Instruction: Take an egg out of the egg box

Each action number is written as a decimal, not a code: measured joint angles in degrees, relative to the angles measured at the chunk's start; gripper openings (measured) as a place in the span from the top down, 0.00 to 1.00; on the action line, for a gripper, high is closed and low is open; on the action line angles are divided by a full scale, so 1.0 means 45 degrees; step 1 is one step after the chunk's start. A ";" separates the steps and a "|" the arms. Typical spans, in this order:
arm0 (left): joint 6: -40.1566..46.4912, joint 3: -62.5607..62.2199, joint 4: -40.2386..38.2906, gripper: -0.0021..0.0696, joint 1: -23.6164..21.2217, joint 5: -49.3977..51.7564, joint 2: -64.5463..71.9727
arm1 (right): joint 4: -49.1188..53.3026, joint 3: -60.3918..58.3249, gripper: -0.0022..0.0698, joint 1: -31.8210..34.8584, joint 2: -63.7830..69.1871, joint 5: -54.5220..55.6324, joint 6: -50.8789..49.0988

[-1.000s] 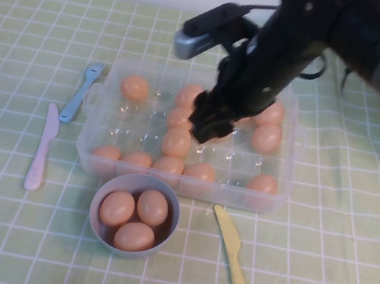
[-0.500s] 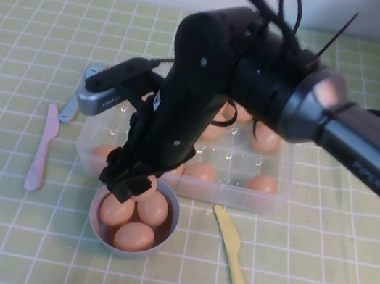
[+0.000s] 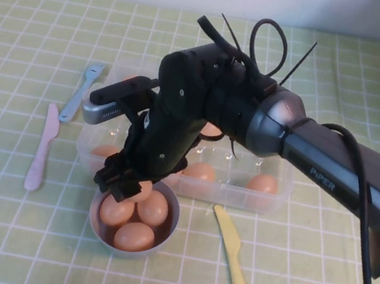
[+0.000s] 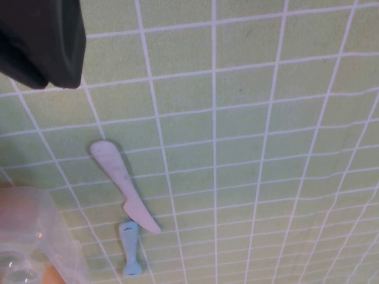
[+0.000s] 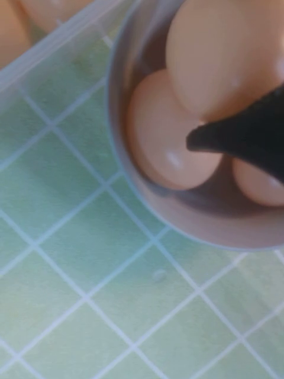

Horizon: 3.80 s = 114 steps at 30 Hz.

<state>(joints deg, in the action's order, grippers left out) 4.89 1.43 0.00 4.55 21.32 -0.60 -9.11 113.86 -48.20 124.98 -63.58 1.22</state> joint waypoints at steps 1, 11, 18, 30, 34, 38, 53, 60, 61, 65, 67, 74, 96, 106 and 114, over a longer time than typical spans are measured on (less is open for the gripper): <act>0.0000 0.0000 0.0000 0.98 0.0000 0.0000 0.0000 | 0.0000 0.0000 0.39 0.0000 0.0011 0.0080 -0.0022; 0.0000 0.0000 0.0000 0.98 0.0000 0.0000 0.0000 | 0.0000 0.0000 0.29 0.0000 0.0011 0.0375 -0.0022; 0.0000 0.0000 0.0000 0.98 0.0000 0.0000 0.0000 | 0.0074 0.0000 0.28 0.0000 0.0011 0.0375 -0.0022; 0.0000 0.0000 0.0000 0.98 0.0000 0.0000 0.0000 | 0.0412 0.0000 0.27 -0.0172 -0.1514 -0.0555 -0.0271; 0.0000 0.0000 0.0000 0.98 0.0000 0.0000 0.0000 | 0.0483 0.0000 0.30 -0.0504 -0.2268 -0.1417 -0.0271; 0.0000 0.0000 0.0000 0.98 0.0000 0.0000 0.0000 | 0.0516 0.0000 0.43 -0.0897 -0.3013 -0.1619 -0.0271; 0.0000 0.0000 0.0000 0.98 0.0000 0.0000 0.0000 | 0.0727 -0.3461 0.99 -0.1095 -0.5813 -0.1669 0.0027; 0.0000 0.0000 0.0000 0.98 0.0000 0.0000 0.0000 | 0.1252 -0.5530 0.99 -0.1095 -0.8746 -0.1669 -0.0006; 0.0000 0.0000 0.0000 0.98 0.0000 0.0000 0.0000 | 0.1252 -0.5816 0.99 -0.1095 -0.9219 -0.1669 -0.0095; 0.0000 0.0000 0.0000 0.98 0.0000 0.0000 0.0000 | 0.1252 -0.6964 0.99 -0.1095 -1.1091 -0.1731 -0.0271; 0.0000 0.0000 0.0000 0.98 0.0000 0.0000 0.0000 | 0.1361 -0.7307 0.99 -0.1095 -1.1983 -0.1816 -0.0271; 0.0000 0.0000 0.0000 0.98 0.0000 0.0000 0.0000 | 0.2196 -0.8016 0.99 -0.1095 -1.4078 -0.1874 -0.0271; 0.0000 0.0000 0.0000 0.98 0.0000 0.0000 0.0000 | 0.3064 -1.8806 0.99 0.4785 -2.0361 0.8383 -0.1220; 0.0000 0.0000 0.0000 0.98 0.0000 0.0000 0.0000 | 0.2866 -2.4178 0.99 0.9061 -2.3212 1.5372 -0.1220; 0.0000 0.0000 0.0000 0.98 0.0000 0.0000 0.0000 | 0.2253 -2.5496 0.99 1.0454 -2.6027 1.4604 -0.1250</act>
<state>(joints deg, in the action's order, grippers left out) 4.89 1.43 0.00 4.55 21.32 -0.60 1.03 -0.88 -1.15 7.86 2.14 -4.41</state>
